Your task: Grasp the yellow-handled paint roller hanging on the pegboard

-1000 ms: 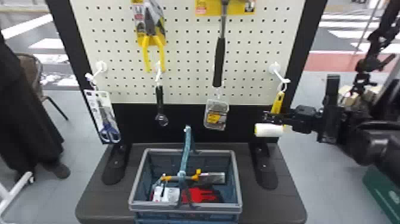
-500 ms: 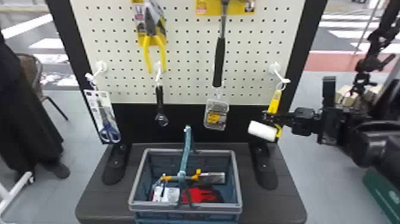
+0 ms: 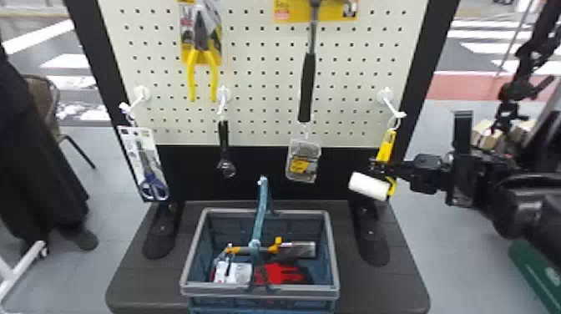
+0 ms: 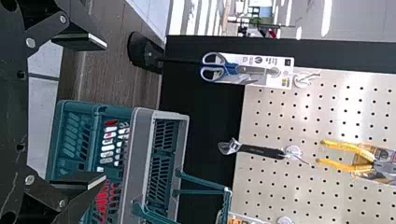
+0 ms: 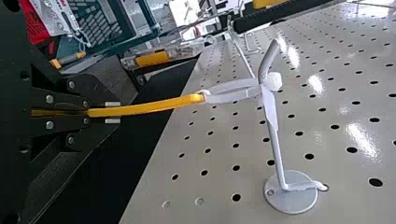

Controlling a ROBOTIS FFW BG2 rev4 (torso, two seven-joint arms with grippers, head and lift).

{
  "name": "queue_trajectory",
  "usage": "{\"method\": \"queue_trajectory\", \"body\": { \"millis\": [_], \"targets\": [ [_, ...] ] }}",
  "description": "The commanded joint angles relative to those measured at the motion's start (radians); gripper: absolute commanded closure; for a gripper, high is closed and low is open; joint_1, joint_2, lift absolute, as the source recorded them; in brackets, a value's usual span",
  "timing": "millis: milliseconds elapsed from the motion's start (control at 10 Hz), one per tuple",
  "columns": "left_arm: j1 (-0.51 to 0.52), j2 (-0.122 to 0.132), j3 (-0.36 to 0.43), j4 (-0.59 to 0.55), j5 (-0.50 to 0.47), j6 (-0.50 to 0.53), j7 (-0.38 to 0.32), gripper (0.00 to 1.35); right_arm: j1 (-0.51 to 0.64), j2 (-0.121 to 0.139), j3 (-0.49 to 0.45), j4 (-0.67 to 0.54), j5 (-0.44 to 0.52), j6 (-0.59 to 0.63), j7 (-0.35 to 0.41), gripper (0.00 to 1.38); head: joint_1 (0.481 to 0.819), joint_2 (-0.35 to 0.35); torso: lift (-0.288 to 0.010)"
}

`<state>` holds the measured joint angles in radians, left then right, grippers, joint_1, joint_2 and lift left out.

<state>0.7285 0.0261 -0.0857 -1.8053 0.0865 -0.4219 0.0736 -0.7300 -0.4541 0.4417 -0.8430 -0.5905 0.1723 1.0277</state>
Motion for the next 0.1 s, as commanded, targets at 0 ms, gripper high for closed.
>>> {"method": "queue_trajectory", "body": {
  "millis": [0],
  "targets": [
    [0.000, 0.000, 0.000, 0.000, -0.001, 0.000, 0.000, 0.30, 0.000, 0.000, 0.000, 0.000, 0.000, -0.001, 0.000, 1.29, 0.549, 0.000, -0.100]
  ]
}}
